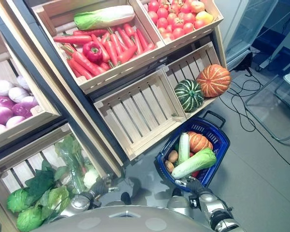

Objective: Pick up fruits and vegetables into the basket

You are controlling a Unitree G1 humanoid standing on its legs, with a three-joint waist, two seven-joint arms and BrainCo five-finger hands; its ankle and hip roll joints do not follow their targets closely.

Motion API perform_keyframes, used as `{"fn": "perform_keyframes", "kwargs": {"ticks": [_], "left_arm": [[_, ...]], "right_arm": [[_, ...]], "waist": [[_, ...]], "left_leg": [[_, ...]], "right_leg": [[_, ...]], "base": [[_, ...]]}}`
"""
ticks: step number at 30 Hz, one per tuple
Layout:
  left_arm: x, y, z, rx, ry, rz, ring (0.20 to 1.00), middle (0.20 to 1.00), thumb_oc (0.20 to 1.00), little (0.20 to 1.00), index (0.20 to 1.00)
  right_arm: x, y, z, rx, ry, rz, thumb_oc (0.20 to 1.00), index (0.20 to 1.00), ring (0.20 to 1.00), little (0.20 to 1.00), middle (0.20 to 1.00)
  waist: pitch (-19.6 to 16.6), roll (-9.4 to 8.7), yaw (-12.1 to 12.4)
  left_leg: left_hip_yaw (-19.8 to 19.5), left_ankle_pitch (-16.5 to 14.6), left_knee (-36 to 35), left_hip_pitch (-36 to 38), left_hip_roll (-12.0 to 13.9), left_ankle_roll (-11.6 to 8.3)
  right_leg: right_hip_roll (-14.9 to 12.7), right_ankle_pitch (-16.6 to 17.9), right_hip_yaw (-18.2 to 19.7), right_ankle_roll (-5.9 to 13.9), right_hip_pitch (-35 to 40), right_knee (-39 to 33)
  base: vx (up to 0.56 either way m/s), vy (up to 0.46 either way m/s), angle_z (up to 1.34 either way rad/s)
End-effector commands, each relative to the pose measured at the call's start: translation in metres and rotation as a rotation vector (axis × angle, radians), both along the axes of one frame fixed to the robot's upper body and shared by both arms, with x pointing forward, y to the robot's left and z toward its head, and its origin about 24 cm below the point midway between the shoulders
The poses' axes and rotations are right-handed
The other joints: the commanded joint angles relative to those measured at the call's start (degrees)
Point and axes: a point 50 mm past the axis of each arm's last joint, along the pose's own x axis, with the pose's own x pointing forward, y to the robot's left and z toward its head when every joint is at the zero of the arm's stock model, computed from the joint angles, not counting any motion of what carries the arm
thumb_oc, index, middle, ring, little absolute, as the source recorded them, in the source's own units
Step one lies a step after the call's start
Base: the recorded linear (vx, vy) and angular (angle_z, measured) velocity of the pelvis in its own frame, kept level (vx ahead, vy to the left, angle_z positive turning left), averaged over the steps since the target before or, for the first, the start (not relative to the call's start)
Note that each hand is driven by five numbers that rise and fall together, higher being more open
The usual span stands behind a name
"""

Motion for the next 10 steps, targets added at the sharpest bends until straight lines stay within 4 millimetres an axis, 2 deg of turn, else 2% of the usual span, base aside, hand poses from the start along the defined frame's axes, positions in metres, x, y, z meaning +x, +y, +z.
{"fn": "perform_keyframes", "kwargs": {"ticks": [1,4,10], "left_arm": [[0.005,-0.005,-0.005,-0.073,0.086,0.081,1.0,1.0,1.0,1.0,1.0],[-0.001,-0.005,-0.008,-0.06,0.137,0.057,1.0,1.0,1.0,1.0,1.0],[-0.006,-0.005,-0.01,-0.077,0.245,0.038,1.0,1.0,1.0,1.0,1.0]], "right_arm": [[-0.011,0.015,-0.008,0.137,0.118,-0.077,1.0,1.0,1.0,1.0,1.0],[-0.019,0.017,-0.01,0.192,0.166,-0.142,1.0,1.0,1.0,1.0,1.0],[-0.025,0.014,-0.01,0.178,0.232,0.011,1.0,1.0,1.0,1.0,1.0]], "waist": [[1.58,-0.91,1.49],[0.99,-0.62,1.46],[0.33,-0.51,1.34]], "left_leg": [[0.05,-7.56,4.11,0.32,-1.47,2.24],[-0.03,-7.69,3.87,0.84,-1.69,2.36],[0.18,-7.87,3.81,1.26,-1.76,2.64]], "right_leg": [[-1.63,-2.13,-1.14,1.87,-0.07,3.64],[-1.5,-2.23,-1.31,1.79,0.54,3.28],[-1.38,-2.62,-1.25,1.69,0.93,3.32]], "base": [[0.03,0.073,0.06],[0.03,0.057,-0.02],[0.0,0.018,0.0]]}}
